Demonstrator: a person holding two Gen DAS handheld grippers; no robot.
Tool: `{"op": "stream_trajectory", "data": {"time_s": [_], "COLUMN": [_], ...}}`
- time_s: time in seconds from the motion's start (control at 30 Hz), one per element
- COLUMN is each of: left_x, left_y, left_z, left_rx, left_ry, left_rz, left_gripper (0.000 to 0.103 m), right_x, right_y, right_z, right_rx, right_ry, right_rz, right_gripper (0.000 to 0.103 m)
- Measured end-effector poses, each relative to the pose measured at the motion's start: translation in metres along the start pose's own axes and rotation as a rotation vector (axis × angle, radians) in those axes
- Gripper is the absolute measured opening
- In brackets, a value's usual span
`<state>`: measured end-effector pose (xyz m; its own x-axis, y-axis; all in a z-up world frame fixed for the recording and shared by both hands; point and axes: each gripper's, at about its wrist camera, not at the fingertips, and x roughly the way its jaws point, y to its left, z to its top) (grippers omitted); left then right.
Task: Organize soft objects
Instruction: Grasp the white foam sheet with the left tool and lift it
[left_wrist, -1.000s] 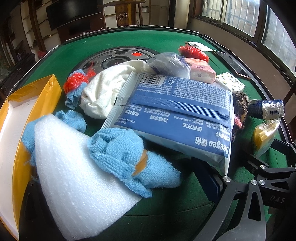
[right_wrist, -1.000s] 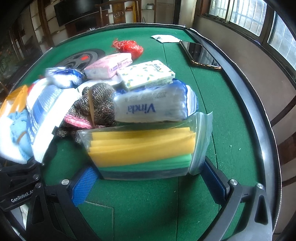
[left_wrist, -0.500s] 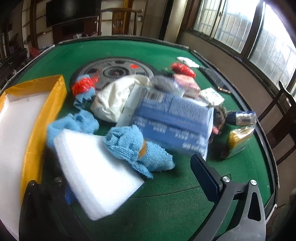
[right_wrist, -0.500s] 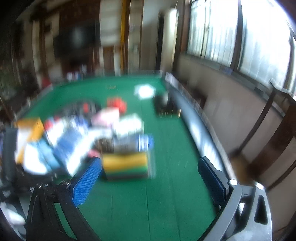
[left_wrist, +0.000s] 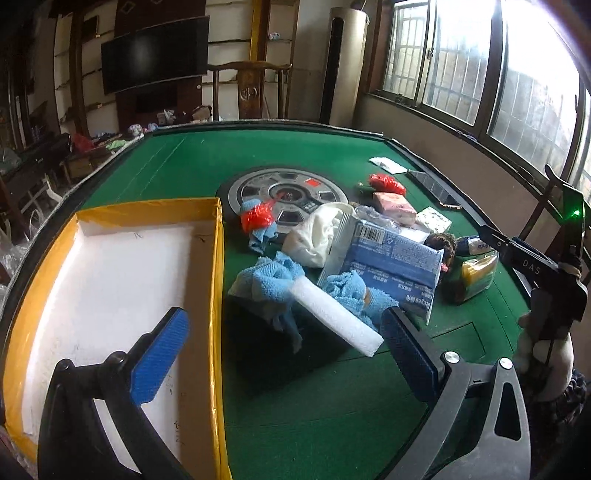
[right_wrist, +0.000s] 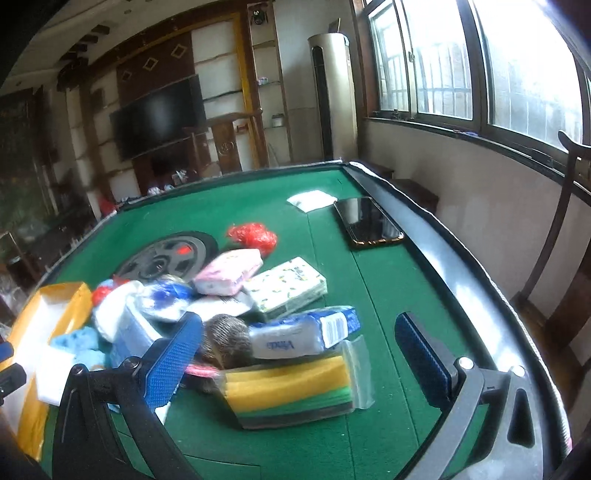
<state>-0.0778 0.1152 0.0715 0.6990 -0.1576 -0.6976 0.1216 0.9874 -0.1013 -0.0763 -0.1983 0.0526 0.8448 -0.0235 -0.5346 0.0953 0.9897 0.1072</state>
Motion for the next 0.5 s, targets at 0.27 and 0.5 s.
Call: {"op": "stream_trajectory", "data": {"time_s": [0.27,0.5], "left_x": [0.026,0.025], "left_y": [0.002,-0.027], "left_z": [0.011,0.006], "left_rx": [-0.096,0.005], "left_ry": [0.062,0.049], "left_rz": [-0.048,-0.171], "left_gripper": [0.100,0.085], "right_x": [-0.002,0.002], "right_y": [-0.004,-0.002], "right_z": [0.003,0.002], "right_rx": [-0.010,-0.012], "right_ry": [-0.013,0.010], "right_rz": [0.011,0.034], "right_gripper": [0.102,0.102]}}
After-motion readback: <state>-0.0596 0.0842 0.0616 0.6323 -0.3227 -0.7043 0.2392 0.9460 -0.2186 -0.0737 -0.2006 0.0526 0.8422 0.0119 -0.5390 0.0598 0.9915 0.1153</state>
